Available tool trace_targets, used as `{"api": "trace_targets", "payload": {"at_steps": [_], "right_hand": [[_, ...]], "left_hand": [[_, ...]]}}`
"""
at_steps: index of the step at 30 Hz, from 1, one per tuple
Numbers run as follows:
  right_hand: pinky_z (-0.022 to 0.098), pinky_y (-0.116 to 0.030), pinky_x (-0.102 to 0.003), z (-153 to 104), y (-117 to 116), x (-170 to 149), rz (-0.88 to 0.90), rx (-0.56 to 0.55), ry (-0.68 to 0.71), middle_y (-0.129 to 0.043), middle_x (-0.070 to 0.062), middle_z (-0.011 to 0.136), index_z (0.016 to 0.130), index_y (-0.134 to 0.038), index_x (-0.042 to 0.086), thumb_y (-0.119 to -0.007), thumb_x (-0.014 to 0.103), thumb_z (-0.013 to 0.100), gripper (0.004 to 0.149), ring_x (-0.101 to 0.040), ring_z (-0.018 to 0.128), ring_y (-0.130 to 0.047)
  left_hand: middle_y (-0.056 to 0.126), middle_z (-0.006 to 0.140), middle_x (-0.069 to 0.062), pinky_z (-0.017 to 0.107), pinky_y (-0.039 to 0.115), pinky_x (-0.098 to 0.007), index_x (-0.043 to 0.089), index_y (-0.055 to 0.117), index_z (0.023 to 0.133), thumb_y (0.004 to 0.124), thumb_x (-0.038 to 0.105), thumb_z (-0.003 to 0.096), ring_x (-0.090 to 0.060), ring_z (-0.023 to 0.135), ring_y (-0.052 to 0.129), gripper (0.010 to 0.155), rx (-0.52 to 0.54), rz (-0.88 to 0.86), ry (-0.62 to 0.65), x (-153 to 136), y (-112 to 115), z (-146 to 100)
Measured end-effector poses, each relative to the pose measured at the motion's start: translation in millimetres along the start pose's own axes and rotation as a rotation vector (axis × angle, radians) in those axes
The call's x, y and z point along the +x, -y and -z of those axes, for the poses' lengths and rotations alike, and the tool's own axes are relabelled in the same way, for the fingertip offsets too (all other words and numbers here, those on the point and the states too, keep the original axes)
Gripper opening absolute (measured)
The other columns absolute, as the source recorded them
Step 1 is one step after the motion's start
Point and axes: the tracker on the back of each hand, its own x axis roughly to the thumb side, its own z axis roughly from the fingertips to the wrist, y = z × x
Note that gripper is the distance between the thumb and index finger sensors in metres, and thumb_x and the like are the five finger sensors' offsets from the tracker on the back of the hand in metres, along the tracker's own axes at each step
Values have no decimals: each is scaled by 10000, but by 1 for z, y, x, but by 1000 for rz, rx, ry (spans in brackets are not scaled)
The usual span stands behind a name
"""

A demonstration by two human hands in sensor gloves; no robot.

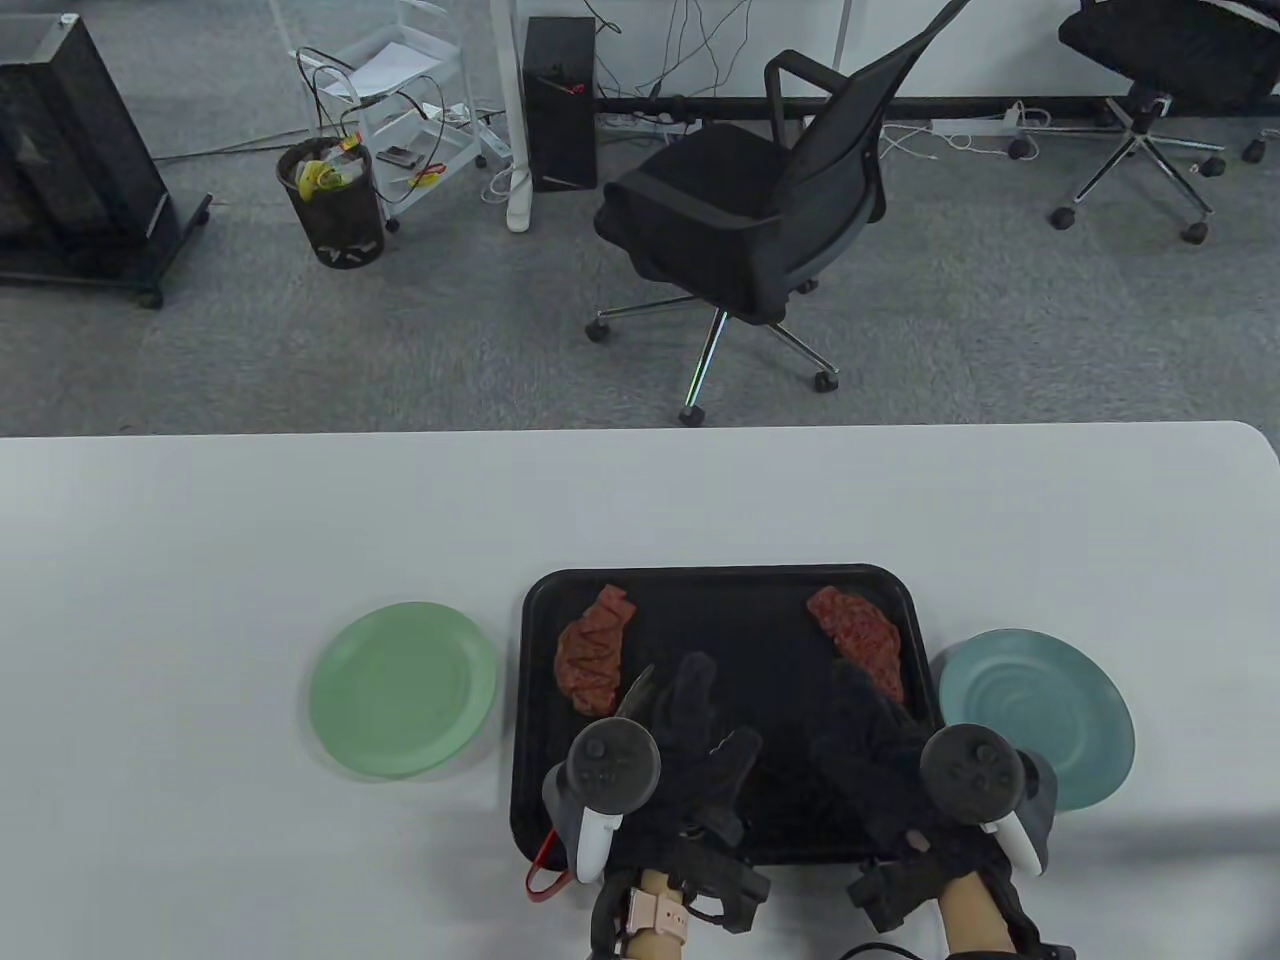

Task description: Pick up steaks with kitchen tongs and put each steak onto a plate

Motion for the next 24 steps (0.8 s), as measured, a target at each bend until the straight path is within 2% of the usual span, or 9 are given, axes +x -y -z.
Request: {"api": "trace_targets", "payload": {"at_steps": [8,17,21,24], "right_hand": [[586,-665,-607,-1,0,-3,-15,-2,-1,-634,-261,1024,1080,-410,165,-747,436,466,751,-473,802,-748],[581,-670,-606,-1,-5,-8,-37,15,16,-639,-259,1020,1077,-425,151,-746,440,464,750,-472,799,-751],[581,-669,-607,1,-7,-13,-36,25,11,-645,-259,1018,1075,-442,146,-746,439,464,742,-474,797,-753],[580,-670,-608,3,-8,-18,-24,28,-6,-651,-261,1016,1070,-471,144,-747,438,464,727,-475,796,-755]], "left_hand": [[374,1104,-199,642,658,-528,236,269,1111,733,491,459,-477,960,572,840,12,-1,16,2,0,-1],[354,1111,-188,691,574,-536,213,290,1108,761,493,447,-497,977,475,859,98,72,56,25,-15,-8],[340,1125,-168,722,513,-548,217,301,1111,782,490,440,-489,1003,421,869,71,222,42,40,-37,-10],[339,1127,-179,720,507,-560,192,282,1114,801,538,417,-501,1004,415,934,90,455,-13,37,-58,-17]]}}
